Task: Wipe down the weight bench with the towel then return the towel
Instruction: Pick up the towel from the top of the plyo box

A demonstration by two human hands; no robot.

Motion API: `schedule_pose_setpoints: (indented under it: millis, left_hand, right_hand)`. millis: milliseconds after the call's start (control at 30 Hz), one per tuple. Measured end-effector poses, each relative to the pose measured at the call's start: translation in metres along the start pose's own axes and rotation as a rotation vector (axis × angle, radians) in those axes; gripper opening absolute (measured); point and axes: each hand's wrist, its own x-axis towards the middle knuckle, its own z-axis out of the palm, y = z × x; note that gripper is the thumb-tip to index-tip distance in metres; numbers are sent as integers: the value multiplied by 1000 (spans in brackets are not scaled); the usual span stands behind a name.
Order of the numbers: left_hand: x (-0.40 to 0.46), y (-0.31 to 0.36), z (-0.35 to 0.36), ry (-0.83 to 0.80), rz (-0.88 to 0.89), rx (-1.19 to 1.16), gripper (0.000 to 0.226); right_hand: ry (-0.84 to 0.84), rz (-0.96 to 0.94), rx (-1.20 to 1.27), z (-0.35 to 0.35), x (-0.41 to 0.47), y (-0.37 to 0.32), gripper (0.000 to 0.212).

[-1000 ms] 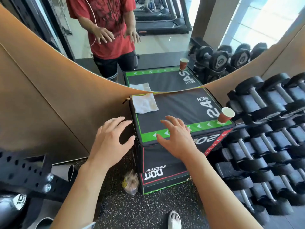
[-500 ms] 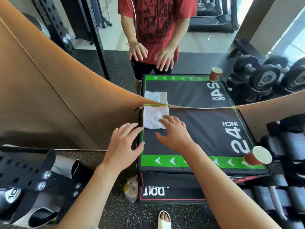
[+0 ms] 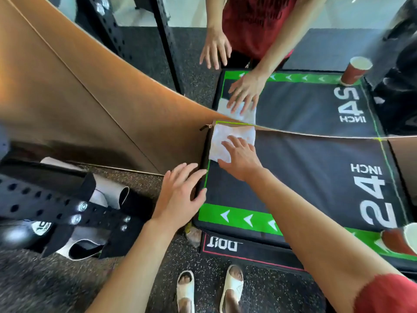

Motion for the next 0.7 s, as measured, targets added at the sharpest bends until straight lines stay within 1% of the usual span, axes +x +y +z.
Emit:
schedule_pose_setpoints:
  millis: [67, 200, 400, 533, 700]
  left_hand:
    - [-3, -6, -1, 11, -12, 5, 46]
    - [-8, -17, 0, 31, -1, 13, 44]
    - [-7, -17, -2, -4, 26, -10, 45]
    - [-5, -13, -4, -26, 49, -34, 46]
    - [-2, -2, 0, -51, 126, -59, 48]
  right_hand:
    - [-12, 7, -27, 10, 7, 0, 62]
    - [24, 33, -88, 15, 13, 1, 53]
    - [23, 88, -90, 11, 7, -3, 47]
    - [25, 131, -84, 11, -16, 2, 45]
    - [81, 202, -79, 20, -73, 16, 45]
